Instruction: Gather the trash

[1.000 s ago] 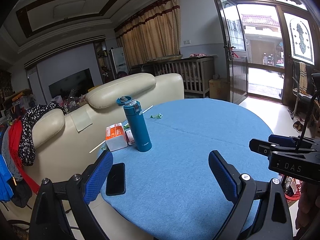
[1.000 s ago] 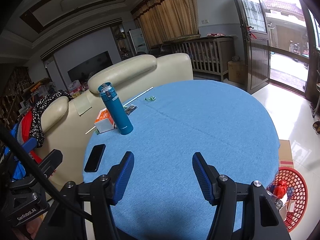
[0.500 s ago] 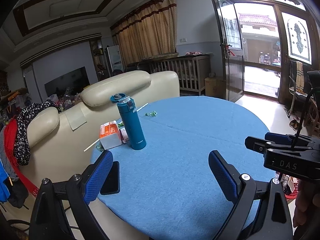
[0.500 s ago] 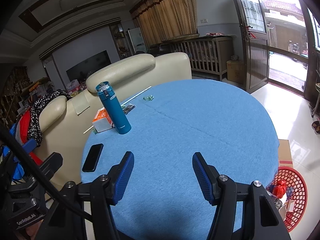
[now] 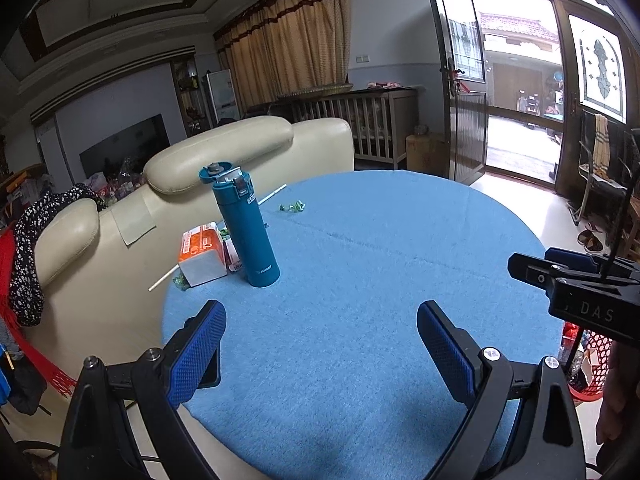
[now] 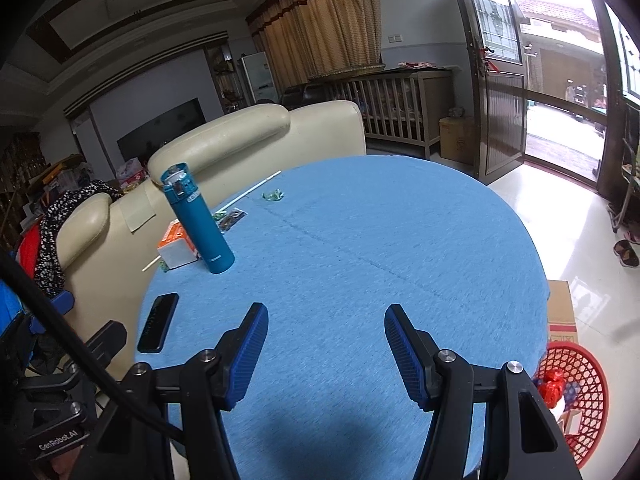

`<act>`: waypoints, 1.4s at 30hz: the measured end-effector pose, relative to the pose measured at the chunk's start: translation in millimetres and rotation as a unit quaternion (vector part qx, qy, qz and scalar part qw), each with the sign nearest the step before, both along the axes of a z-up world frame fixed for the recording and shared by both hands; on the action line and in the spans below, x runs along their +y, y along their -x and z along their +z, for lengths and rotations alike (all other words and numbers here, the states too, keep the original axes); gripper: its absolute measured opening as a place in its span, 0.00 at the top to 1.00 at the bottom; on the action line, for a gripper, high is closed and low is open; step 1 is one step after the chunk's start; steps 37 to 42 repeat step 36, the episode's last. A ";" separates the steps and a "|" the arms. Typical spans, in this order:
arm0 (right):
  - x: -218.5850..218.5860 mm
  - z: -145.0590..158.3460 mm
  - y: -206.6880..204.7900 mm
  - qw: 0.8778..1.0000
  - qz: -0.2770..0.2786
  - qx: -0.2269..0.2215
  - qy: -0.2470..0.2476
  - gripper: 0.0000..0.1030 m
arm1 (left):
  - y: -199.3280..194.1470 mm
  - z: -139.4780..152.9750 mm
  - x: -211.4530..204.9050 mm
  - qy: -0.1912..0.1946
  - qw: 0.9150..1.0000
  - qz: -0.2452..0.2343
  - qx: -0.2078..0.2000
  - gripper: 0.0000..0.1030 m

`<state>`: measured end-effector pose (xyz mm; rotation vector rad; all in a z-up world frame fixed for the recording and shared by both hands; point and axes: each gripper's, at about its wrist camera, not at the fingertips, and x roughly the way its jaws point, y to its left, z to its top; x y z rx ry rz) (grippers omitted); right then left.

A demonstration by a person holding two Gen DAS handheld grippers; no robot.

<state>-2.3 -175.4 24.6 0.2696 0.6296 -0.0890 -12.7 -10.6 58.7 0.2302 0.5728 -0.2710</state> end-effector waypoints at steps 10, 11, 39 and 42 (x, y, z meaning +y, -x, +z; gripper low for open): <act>2.5 -14.5 -11.3 1.000 0.010 0.013 -0.004 0.37 | -9.5 -9.7 2.0 -0.002 1.000 0.011 0.013 0.06; 3.6 -15.4 -10.7 1.000 0.012 0.014 -0.005 0.37 | -7.6 -8.9 1.8 -0.003 1.000 0.011 0.012 0.06; -9.7 -20.1 -14.1 1.000 -0.002 0.020 -0.012 0.35 | -23.8 -19.8 -8.6 0.005 0.999 -0.002 0.031 0.06; -9.7 -20.1 -14.1 1.000 -0.002 0.020 -0.012 0.35 | -23.8 -19.8 -8.6 0.005 0.999 -0.002 0.031 0.06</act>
